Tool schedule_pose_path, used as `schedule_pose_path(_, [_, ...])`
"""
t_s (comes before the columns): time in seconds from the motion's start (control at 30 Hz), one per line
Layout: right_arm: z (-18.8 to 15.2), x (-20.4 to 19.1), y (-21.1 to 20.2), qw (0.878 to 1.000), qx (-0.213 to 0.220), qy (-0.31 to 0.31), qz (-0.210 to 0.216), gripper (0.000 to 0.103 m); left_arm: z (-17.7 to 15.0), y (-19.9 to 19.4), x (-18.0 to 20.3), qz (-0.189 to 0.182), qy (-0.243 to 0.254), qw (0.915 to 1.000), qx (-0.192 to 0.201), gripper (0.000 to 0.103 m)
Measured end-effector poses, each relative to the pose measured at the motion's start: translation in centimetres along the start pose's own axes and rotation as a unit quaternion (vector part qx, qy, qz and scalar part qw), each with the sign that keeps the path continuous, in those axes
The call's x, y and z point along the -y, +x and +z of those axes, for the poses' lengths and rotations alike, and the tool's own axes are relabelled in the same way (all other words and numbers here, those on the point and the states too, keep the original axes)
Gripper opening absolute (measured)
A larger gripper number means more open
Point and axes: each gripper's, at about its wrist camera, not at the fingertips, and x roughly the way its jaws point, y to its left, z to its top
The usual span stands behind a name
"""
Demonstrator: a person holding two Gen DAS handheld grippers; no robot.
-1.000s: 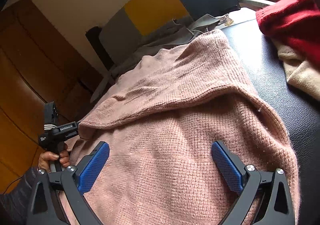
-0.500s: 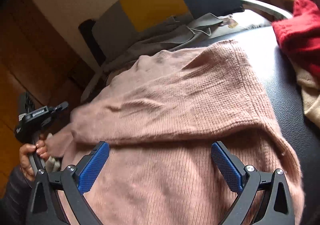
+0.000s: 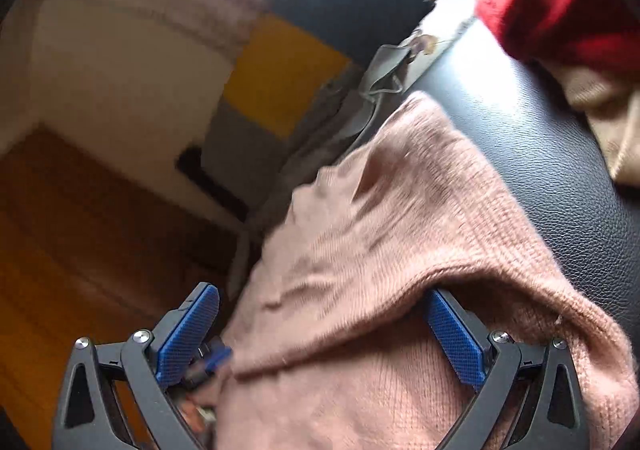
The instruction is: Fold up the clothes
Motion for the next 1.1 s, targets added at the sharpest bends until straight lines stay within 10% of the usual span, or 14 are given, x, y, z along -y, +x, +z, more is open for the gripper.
schedule_pose_path(0.1, [0.3,0.0,0.3,1.000,0.019,0.022,0.001,0.103,-0.2,1.3,2.1,0.070,0.052,0.9962,0.003,0.030])
schedule_pose_path(0.13, [0.3,0.0,0.3,0.999,0.024,0.028,0.001,0.103,-0.1,1.1,2.1,0.074,0.050,0.9960,0.009,0.011])
schedule_pose_path(0.43, [0.7,0.1,-2.5,0.994,0.094,0.052,-0.008,0.103,0.0,-0.6,0.7,0.086,0.021,0.9951,0.042,0.007])
schedule_pose_path(0.7, [-0.4,-0.1,-1.4,0.998,0.033,-0.024,-0.057,0.103,-1.1,-2.3,0.5,0.108,0.017,0.9921,0.061,0.023])
schedule_pose_path(0.87, [-1.6,-1.4,-0.1,0.988,-0.014,-0.111,-0.105,0.103,-1.7,-3.6,2.7,0.156,0.074,0.9800,0.099,0.048])
schedule_pose_path(1.1, [-1.1,-4.0,1.3,0.974,-0.042,-0.182,-0.128,0.103,-2.0,-1.2,7.2,0.170,0.164,0.9670,0.095,0.055])
